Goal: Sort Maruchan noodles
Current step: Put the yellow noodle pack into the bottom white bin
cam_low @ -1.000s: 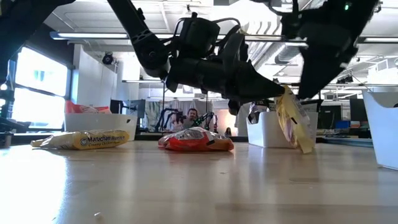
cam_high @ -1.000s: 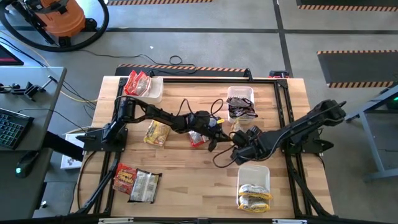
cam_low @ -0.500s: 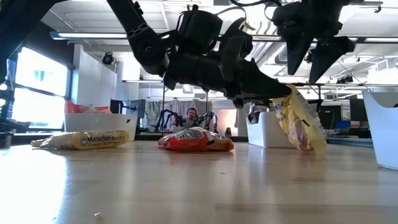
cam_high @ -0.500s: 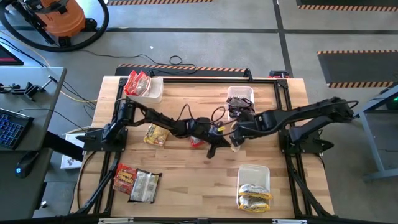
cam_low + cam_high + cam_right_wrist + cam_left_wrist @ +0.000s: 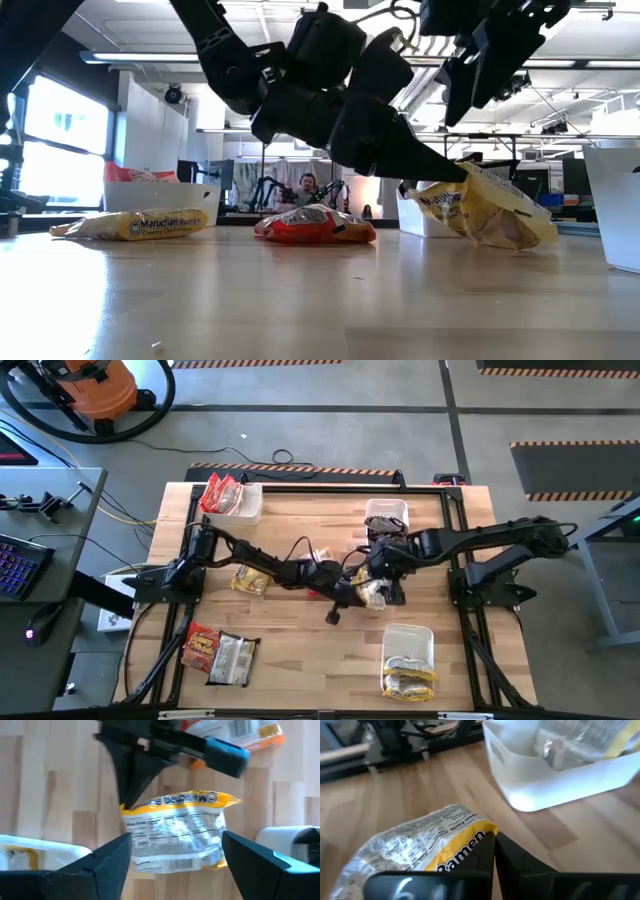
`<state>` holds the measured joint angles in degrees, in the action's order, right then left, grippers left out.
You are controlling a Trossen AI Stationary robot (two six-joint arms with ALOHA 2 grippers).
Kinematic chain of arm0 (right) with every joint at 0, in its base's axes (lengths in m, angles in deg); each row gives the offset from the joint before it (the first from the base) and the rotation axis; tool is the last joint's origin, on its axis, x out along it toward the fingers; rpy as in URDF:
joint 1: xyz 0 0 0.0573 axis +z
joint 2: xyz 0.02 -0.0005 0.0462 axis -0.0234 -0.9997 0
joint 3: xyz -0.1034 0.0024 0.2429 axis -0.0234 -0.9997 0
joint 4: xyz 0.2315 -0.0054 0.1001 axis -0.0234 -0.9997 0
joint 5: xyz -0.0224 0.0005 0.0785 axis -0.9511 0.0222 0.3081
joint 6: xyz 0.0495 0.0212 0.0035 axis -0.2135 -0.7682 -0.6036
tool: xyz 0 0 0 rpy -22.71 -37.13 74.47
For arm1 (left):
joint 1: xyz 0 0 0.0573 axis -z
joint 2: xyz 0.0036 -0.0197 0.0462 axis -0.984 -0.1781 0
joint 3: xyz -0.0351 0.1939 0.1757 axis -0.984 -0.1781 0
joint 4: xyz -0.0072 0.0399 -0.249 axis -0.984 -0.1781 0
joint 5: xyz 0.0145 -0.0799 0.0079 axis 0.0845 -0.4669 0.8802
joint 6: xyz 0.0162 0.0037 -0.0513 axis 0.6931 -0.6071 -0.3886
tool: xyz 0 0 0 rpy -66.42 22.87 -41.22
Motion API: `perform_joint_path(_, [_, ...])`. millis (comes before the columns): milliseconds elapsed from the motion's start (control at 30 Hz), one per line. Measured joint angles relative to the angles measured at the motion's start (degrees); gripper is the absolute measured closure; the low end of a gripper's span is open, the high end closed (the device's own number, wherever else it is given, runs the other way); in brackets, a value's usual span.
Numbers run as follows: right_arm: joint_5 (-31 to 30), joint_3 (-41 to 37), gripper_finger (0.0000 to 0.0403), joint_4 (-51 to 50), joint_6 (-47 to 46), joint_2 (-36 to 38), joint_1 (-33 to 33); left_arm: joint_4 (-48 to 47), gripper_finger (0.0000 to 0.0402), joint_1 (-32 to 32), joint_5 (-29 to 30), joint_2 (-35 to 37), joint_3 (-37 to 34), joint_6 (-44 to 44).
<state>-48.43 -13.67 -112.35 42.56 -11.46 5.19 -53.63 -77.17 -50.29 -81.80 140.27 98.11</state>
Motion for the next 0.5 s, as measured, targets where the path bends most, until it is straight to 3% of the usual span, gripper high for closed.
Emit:
perform_joint_path(133, [2.5,0.0,0.0112,-4.0,0.8,1.5,-1.1,-2.7,0.0401,0.7,5.7,1.6,-0.1,3.7])
perform_joint_path(267, [0.1,-0.8,0.0112,-5.1,-2.2,6.9,0.6,-9.4,0.0401,0.8,9.6,5.7,0.0,9.6])
perform_joint_path(400, [-1.8,-10.0,0.0112,5.2,-7.8,16.4,2.3,-15.4,0.0401,0.6,11.6,9.9,-0.9,16.8])
perform_joint_path(500, [-3.0,-19.1,0.0112,15.9,-11.4,22.5,2.6,-14.9,0.0401,0.1,11.2,12.8,-3.2,21.5])
